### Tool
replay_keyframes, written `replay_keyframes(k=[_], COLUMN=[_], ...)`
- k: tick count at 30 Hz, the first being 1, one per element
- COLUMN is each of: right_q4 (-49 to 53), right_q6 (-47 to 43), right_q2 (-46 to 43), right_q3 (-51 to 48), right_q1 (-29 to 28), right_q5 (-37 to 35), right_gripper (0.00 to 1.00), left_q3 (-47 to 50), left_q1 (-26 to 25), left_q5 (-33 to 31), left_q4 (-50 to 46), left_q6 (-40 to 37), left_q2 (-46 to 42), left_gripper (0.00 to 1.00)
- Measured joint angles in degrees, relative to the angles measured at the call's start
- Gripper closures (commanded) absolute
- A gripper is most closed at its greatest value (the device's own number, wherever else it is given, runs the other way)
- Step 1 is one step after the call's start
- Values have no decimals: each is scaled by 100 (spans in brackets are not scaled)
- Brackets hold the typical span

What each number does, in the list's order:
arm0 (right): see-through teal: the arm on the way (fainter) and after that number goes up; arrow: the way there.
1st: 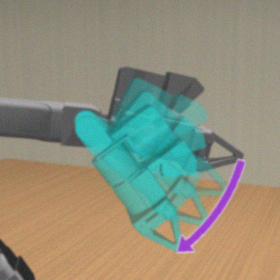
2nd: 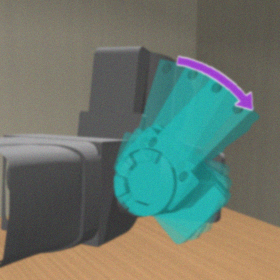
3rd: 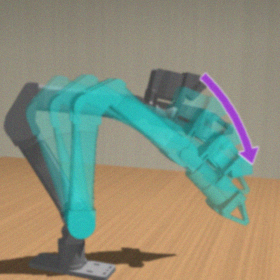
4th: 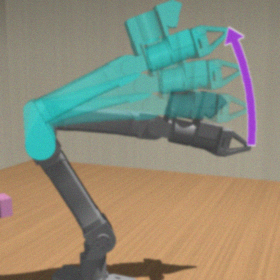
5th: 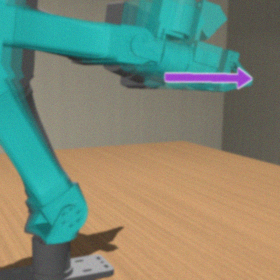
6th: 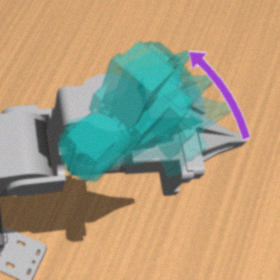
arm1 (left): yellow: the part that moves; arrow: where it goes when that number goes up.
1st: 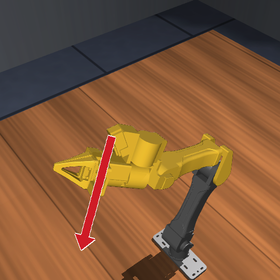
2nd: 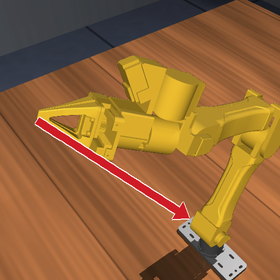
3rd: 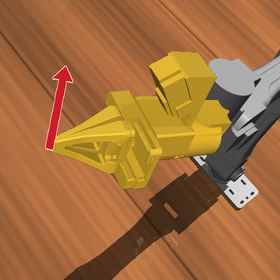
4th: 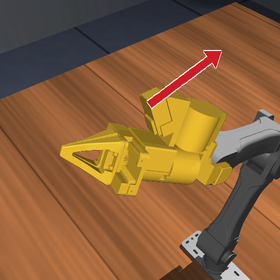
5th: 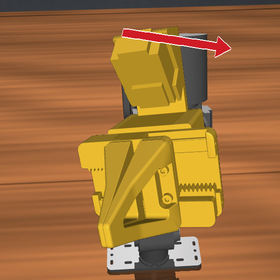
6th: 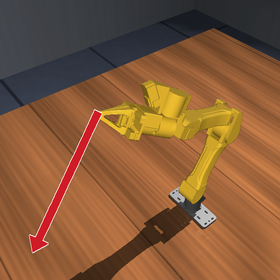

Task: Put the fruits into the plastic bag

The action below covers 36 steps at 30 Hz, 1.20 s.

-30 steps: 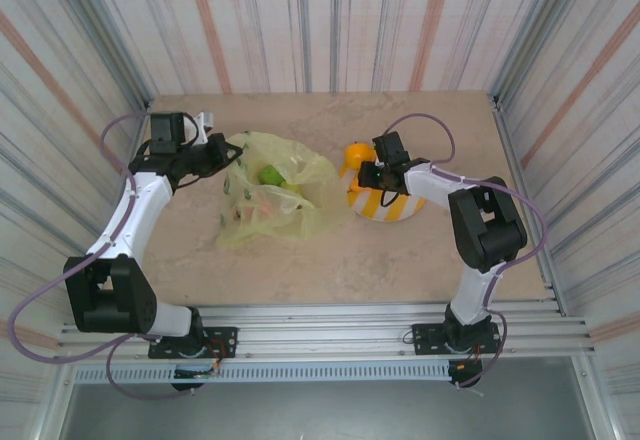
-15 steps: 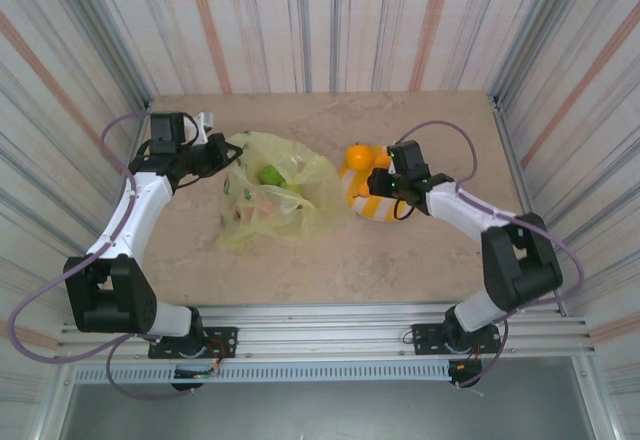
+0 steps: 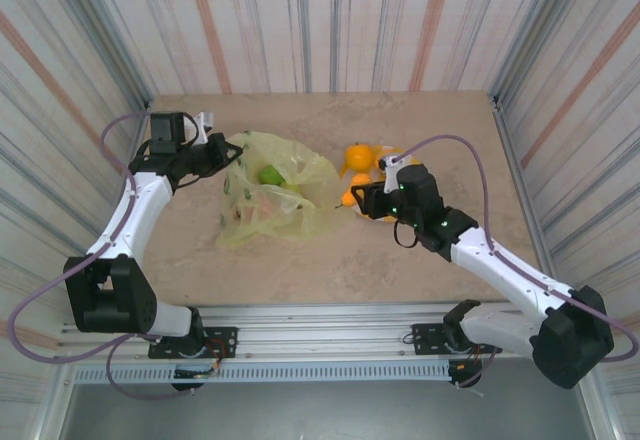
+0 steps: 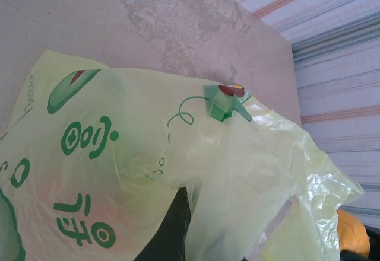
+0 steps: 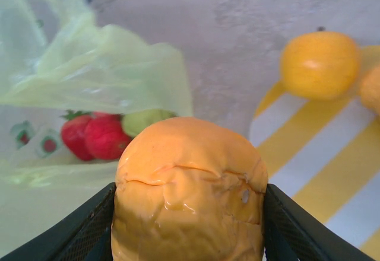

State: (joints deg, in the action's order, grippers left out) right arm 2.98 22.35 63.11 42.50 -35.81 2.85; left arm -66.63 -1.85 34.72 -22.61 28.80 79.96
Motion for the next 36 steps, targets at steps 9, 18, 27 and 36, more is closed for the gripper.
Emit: replay_keyframes(k=[9,18,27,36], right_q4=[-236,-723,-1078,-1200], right_q6=[-337,-664,-634,-496], right_q2=[1320,2535,3703,4360], right_q3=[428,1215,2299,3126], right_q1=[-894,-1399,-1600,-1641], right_q5=[-603,-1082,-1434,-2094], right_gripper=[49,50,50,50], left_q3=[0,0,0,0], left_q1=[0,0,0,0], left_q5=[2,2,2,4], left_q4=[0,0,2,2], left_q6=[0,0,0,2], left_q2=[0,0,0,0], left_gripper=[100,100,100,100])
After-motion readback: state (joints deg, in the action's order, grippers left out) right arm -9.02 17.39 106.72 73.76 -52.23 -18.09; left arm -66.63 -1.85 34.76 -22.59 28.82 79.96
